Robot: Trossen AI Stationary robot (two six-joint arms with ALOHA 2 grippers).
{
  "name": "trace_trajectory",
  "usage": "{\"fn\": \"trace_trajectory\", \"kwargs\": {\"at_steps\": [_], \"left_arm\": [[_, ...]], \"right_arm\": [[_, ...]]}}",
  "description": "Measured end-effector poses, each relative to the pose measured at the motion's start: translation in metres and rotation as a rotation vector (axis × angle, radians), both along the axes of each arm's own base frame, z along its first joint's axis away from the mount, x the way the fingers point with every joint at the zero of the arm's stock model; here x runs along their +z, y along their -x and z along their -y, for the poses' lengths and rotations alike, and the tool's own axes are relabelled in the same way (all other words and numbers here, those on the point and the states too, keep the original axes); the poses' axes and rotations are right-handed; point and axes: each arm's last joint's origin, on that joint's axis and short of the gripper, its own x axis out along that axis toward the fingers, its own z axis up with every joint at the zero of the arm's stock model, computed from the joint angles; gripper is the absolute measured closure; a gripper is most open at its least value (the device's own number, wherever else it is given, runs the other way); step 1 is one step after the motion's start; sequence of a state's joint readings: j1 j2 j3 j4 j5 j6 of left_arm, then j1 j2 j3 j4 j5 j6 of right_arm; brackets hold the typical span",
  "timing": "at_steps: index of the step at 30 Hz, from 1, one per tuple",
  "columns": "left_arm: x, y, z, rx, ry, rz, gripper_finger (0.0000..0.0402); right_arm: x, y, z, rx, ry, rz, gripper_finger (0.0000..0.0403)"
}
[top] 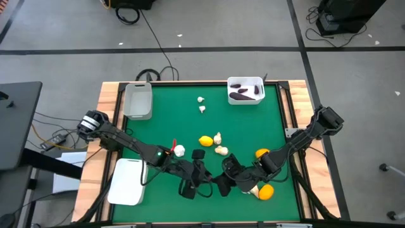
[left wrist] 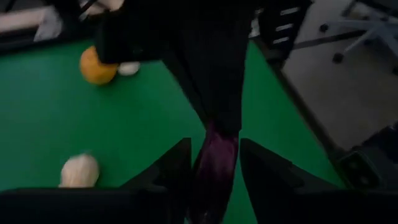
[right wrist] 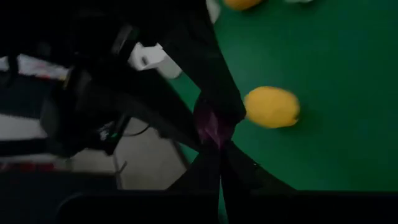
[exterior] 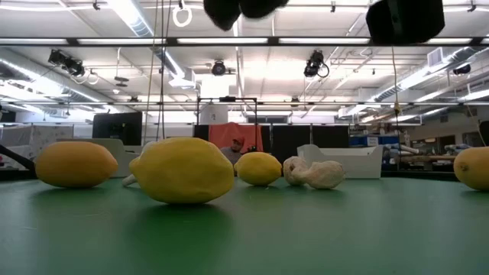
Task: Sort produce into baskets
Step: Put the eggplant into the top white bin
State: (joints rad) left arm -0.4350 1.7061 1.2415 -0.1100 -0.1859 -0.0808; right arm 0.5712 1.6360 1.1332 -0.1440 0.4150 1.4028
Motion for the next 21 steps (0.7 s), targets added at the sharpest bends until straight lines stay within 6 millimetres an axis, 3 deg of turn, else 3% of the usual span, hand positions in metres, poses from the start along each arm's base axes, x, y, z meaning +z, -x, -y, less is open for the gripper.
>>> {"fn": "trace_trajectory", "kwargs": {"at_steps": [7, 15, 21], "left_arm": [[-0.010, 0.003, -0.012, 0.118, 0.065, -0.145, 0.0216], [-0.015, 0.003, -0.022, 0.131, 0.103, -0.221, 0.0208], [-0.017, -0.005, -0.052, 0.246, 0.119, -0.238, 0.0208]], "right_arm": [[-0.009, 0.000, 0.016, -0.087, 0.020, -0.101, 0.0394], [-0.015, -0.009, 0.050, -0.180, 0.061, -0.194, 0.0394], [-0.019, -0.008, 0.079, -0.182, 0.104, -0.322, 0.0394]]}}
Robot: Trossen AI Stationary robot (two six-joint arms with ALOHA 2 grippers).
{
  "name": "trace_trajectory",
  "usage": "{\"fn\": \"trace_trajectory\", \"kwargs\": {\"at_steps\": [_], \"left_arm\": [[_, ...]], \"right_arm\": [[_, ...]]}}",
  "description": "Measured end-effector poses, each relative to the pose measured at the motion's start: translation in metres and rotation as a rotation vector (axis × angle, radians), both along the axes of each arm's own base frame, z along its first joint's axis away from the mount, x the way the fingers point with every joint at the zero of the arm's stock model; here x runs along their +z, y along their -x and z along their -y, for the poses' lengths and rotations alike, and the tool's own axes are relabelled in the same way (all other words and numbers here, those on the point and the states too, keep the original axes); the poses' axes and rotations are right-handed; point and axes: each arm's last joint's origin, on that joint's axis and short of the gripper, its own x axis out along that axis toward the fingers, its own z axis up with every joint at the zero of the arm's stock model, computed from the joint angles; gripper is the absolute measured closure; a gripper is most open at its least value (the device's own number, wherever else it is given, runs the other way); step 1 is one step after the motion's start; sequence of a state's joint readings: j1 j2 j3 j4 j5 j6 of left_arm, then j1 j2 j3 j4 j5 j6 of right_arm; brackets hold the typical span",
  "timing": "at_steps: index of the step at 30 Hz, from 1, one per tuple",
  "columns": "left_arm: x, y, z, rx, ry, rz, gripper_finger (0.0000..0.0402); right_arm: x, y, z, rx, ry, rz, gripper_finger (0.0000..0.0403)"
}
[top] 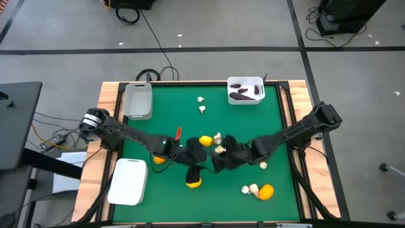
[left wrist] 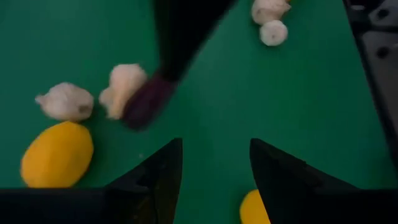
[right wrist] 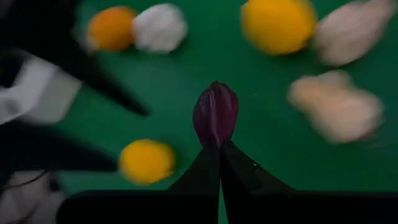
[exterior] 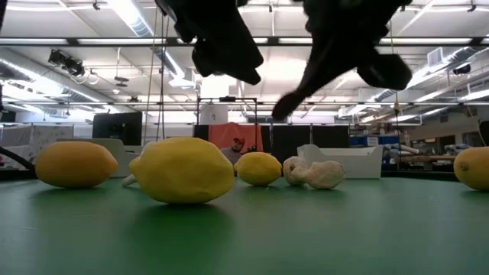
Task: Sort produce into baskets
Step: Put the eggplant into the top white bin
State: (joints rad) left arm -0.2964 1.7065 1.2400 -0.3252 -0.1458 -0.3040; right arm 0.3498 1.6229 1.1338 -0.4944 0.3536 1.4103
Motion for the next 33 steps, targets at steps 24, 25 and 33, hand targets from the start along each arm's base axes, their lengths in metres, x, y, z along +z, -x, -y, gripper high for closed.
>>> {"fn": "trace_trajectory", "kwargs": {"at_steps": [24, 25, 33], "left_arm": [[0.040, 0.037, -0.121, 0.253, -0.013, -0.131, 0.0208], [0.038, 0.039, -0.124, 0.262, -0.015, -0.160, 0.0208], [0.034, 0.048, -0.144, 0.303, -0.033, -0.242, 0.0208]], "right_arm": [[0.024, 0.039, 0.224, -0.001, 0.219, -0.256, 0.0393], [0.024, 0.043, 0.233, -0.015, 0.222, -0.269, 0.0393], [0.021, 0.084, 0.290, -0.123, 0.236, -0.386, 0.0388]]}}
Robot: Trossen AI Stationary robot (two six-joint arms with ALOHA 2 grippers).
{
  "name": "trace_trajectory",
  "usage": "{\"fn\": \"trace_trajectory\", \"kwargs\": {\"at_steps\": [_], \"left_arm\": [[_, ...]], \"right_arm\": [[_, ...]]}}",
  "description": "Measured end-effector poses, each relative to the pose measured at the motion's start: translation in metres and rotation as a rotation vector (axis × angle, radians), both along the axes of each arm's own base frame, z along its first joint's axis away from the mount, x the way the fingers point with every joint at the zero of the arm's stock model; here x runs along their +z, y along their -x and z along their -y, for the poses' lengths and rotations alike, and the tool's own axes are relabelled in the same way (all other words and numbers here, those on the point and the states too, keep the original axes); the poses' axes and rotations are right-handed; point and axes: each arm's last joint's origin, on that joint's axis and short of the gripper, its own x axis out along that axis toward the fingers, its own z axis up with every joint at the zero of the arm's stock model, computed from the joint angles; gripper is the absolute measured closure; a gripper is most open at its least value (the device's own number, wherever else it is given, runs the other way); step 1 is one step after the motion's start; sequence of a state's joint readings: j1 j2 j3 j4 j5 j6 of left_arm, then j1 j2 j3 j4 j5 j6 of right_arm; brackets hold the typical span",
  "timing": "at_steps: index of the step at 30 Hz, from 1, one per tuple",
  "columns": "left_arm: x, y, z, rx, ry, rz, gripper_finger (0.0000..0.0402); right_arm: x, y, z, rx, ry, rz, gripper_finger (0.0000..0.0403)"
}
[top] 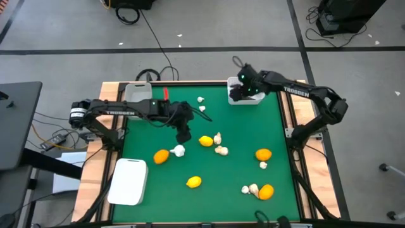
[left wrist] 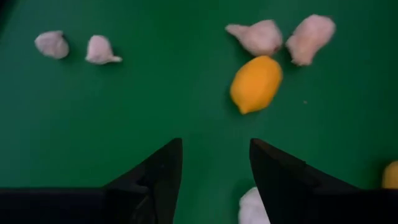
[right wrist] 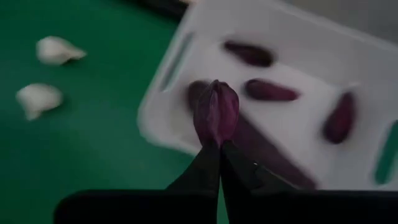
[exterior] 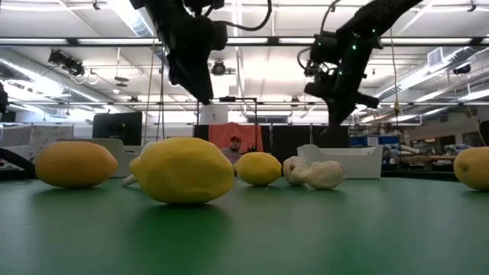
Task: Sort produce into baskets
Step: Put the eggplant into the top white bin, then put the garlic into the gray bin
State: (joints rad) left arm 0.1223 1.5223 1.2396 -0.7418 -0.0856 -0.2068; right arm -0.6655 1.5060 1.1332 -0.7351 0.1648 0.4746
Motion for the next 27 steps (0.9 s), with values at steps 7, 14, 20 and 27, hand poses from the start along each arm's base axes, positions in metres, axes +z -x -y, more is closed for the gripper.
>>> {"fn": "trace_trajectory", "kwargs": {"at_steps": [7, 14, 20, 27], "left_arm": [[0.000, 0.003, -0.022, 0.054, -0.017, 0.004, 0.0208], [0.003, 0.002, -0.035, 0.151, -0.126, 0.030, 0.0208], [0.006, -0.001, -0.036, 0.158, -0.133, 0.076, 0.0208], [0.005, -0.001, -0.035, 0.193, -0.080, 0.090, 0.0208]], "right_arm": [[-0.017, 0.023, 0.038, -0.019, -0.011, -0.038, 0.0376], [-0.031, 0.028, 0.051, -0.032, -0.066, -0.048, 0.0308], [-0.031, 0.028, 0.053, -0.008, -0.049, -0.053, 0.0250], [-0.027, 0.014, 0.049, 0.045, 0.020, -0.013, 0.0227]]}}
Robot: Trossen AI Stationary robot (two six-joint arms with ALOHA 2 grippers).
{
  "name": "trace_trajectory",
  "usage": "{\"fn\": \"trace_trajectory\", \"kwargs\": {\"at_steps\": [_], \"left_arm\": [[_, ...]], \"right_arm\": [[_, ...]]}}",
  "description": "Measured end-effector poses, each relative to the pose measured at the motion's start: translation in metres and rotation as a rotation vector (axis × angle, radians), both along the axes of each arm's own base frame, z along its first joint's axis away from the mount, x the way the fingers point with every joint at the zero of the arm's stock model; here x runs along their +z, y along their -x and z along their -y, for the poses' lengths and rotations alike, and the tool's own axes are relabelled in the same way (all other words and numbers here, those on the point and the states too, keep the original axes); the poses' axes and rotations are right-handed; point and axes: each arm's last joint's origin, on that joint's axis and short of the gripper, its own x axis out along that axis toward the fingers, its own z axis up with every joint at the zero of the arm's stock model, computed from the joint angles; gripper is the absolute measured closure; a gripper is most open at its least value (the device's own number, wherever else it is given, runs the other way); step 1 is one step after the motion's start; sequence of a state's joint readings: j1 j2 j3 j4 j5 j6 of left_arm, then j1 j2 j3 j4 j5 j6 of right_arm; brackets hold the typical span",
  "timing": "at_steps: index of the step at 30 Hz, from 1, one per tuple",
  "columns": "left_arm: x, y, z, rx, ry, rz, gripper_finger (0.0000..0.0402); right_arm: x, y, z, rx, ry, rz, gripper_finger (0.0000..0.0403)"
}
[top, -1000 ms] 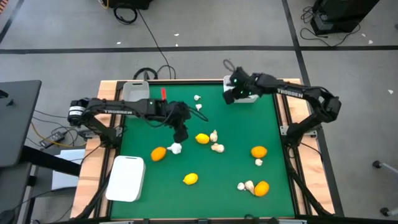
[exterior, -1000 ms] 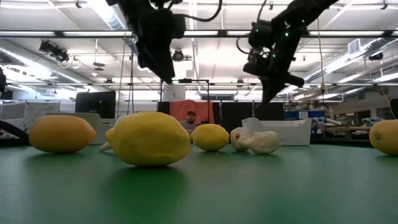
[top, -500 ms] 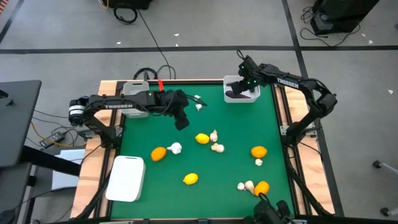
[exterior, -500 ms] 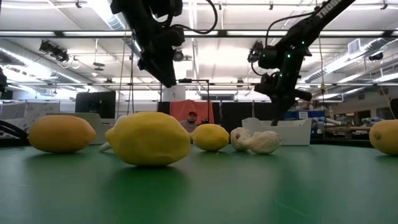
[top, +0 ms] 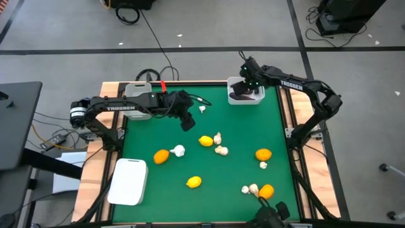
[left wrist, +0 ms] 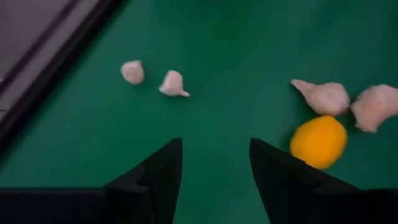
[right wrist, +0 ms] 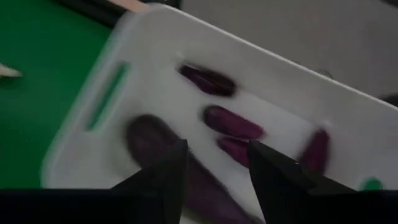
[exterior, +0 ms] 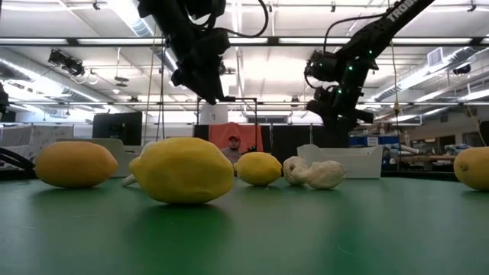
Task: Sort produce into baskets
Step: Put the garlic into the gray bin
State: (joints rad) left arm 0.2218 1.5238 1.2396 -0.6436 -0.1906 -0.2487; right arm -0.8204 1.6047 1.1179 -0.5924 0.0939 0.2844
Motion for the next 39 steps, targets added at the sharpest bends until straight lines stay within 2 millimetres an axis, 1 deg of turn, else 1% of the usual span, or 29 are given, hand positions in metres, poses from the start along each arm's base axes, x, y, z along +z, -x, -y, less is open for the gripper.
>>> {"fn": "trace_trajectory", "kwargs": {"at_steps": [3, 6, 8, 10, 15, 20, 26, 31, 34, 37, 39], "left_arm": [[-0.001, 0.001, 0.002, 0.001, 0.071, 0.003, 0.0208], [0.001, -0.001, 0.006, -0.027, 0.183, 0.058, 0.0209], [0.005, -0.002, 0.011, -0.061, 0.206, 0.092, 0.0209], [0.012, 0.001, 0.016, -0.079, 0.198, 0.114, 0.0209], [0.027, 0.013, 0.028, -0.107, 0.145, 0.126, 0.0209], [0.035, 0.023, 0.040, -0.142, 0.116, 0.114, 0.0209], [0.036, 0.025, 0.054, -0.213, 0.104, 0.089, 0.0215], [0.036, 0.024, 0.062, -0.253, 0.103, 0.093, 0.0232], [0.038, 0.023, 0.067, -0.279, 0.104, 0.113, 0.0238], [0.039, 0.021, 0.074, -0.308, 0.108, 0.136, 0.0240], [0.034, 0.019, 0.076, -0.321, 0.107, 0.159, 0.0240]], "right_arm": [[0.009, -0.014, -0.009, 0.042, 0.071, 0.050, 0.0228], [0.021, -0.030, -0.023, 0.102, 0.136, 0.134, 0.0229], [0.028, -0.040, -0.035, 0.133, 0.156, 0.183, 0.0229], [0.035, -0.049, -0.048, 0.157, 0.164, 0.229, 0.0229], [0.048, -0.065, -0.089, 0.216, 0.158, 0.301, 0.0229], [0.058, -0.080, -0.141, 0.277, 0.148, 0.354, 0.0229], [0.064, -0.087, -0.198, 0.324, 0.120, 0.405, 0.0229], [0.064, -0.089, -0.238, 0.363, 0.085, 0.432, 0.0229], [0.063, -0.088, -0.253, 0.382, 0.056, 0.439, 0.0229], [0.061, -0.088, -0.260, 0.441, -0.013, 0.429, 0.0229], [0.058, -0.089, -0.263, 0.478, -0.060, 0.421, 0.0229]]}}
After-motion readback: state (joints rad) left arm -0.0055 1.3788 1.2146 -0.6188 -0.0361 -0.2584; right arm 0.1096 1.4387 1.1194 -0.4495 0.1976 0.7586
